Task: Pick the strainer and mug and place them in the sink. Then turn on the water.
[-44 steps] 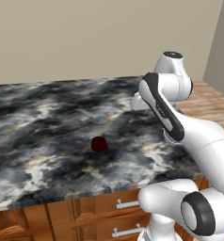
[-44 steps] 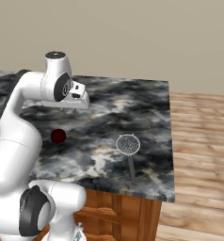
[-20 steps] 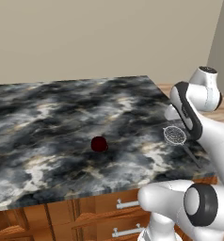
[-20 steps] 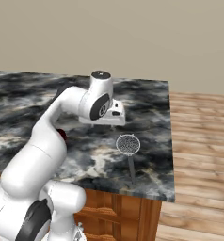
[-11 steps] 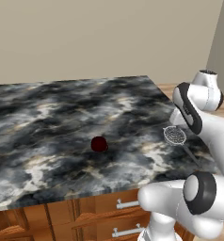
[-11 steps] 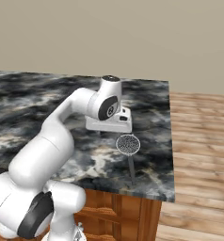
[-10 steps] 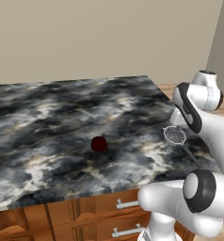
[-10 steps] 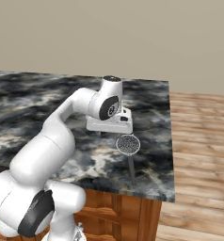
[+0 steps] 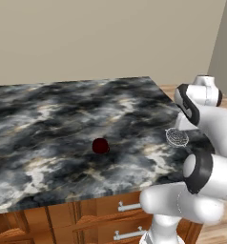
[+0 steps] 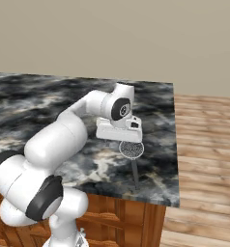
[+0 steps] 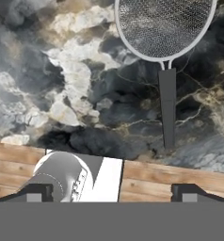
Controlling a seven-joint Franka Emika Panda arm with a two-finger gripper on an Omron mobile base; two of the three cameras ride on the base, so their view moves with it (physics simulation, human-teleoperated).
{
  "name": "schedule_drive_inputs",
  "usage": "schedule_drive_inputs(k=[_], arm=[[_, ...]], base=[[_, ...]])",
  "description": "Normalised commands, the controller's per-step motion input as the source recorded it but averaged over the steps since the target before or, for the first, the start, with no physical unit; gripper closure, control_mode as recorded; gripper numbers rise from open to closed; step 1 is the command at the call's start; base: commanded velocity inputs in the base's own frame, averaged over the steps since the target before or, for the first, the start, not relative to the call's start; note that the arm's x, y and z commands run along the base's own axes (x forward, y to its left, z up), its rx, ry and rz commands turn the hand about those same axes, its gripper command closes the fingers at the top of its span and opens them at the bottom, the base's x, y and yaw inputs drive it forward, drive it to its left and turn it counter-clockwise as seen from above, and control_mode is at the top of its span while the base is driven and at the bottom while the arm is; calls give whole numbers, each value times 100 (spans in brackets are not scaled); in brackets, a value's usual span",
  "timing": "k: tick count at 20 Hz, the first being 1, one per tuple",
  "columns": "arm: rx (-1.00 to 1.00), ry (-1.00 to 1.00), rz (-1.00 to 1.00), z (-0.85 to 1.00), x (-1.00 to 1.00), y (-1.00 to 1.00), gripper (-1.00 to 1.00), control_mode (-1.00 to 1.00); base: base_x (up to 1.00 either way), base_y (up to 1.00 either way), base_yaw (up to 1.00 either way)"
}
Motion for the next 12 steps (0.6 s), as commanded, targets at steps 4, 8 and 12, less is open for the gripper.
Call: schedule_drive_inputs(k=[4, 8, 12], arm=[[0, 5, 0, -24, 0, -18, -100, -100], [0, 0, 0, -24, 0, -17, -100, -100], [0, 0, 0, -21, 0, -15, -100, -100]], base=[[0, 0, 0], [0, 0, 0], [0, 0, 0]])
